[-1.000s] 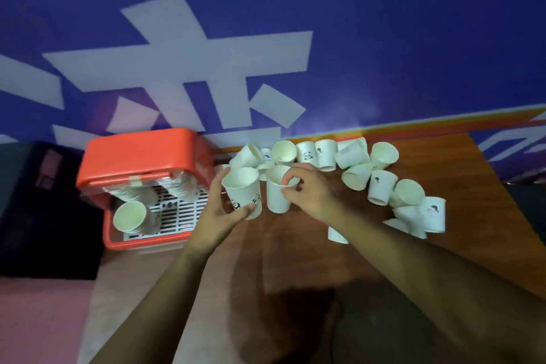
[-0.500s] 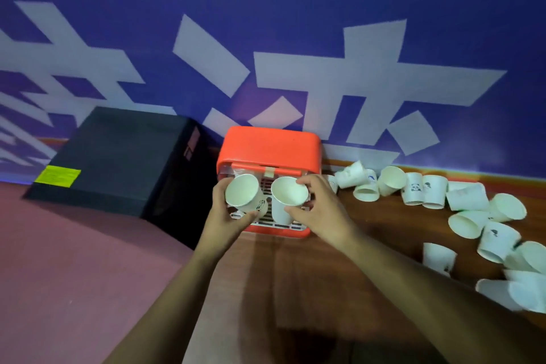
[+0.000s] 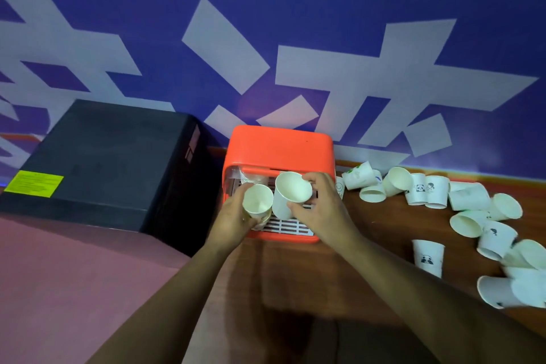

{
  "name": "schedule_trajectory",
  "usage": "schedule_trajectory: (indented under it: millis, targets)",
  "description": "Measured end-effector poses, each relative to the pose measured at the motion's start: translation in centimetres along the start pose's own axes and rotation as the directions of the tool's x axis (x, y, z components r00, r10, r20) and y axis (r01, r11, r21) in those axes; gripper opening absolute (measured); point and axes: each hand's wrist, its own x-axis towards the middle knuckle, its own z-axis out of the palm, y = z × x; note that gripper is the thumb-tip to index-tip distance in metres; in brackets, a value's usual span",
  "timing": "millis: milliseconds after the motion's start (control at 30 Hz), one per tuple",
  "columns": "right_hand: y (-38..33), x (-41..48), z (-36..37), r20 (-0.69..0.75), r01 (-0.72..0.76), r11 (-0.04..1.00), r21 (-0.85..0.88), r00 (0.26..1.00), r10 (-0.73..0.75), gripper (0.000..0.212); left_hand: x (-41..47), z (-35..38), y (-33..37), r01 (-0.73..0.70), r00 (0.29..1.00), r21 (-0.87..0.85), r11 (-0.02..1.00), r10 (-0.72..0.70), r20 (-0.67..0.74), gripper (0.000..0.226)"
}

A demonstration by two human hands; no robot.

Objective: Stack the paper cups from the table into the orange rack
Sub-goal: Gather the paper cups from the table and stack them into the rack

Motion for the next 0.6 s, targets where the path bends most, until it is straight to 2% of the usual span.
schedule_trajectory:
  millis: [100, 233, 333, 500, 600]
  targets:
    - [-0.5, 0.6, 0.5, -0.012, 0.021, 1.000, -0.017, 1.000, -0.022, 0.052, 0.9, -0.2, -1.1, 0.000, 1.000, 0.055, 0.998, -0.002, 0.029, 0.075]
    - [-1.1, 0.8, 1.7, 0.003, 0.081, 0.996, -0.044, 0.997, -0.080, 0.052, 1.1, -0.4, -2.3, -0.006, 0.990, -0.048, 0.999, 0.012, 0.139, 0.076]
    - [-1.0, 0.4, 3.0, 0.066, 0.117, 0.988, -0.100, 0.992, -0.111, 0.050, 0.9, -0.6, -3.4, 0.037, 0.981, -0.085, 0.996, -0.020, 0.194, 0.080]
    - [-0.2, -0.3, 4.5, 0.196, 0.204, 0.952, -0.227, 0.967, -0.161, 0.044, 0.8, -0.8, -4.1, 0.129, 0.976, -0.133, 0.983, -0.102, 0.195, 0.075]
    - [0.2, -0.4, 5.1, 0.247, 0.244, 0.927, -0.286, 0.953, -0.174, 0.032, 0.9, -0.8, -4.5, 0.155, 0.973, -0.145, 0.977, -0.126, 0.195, 0.076]
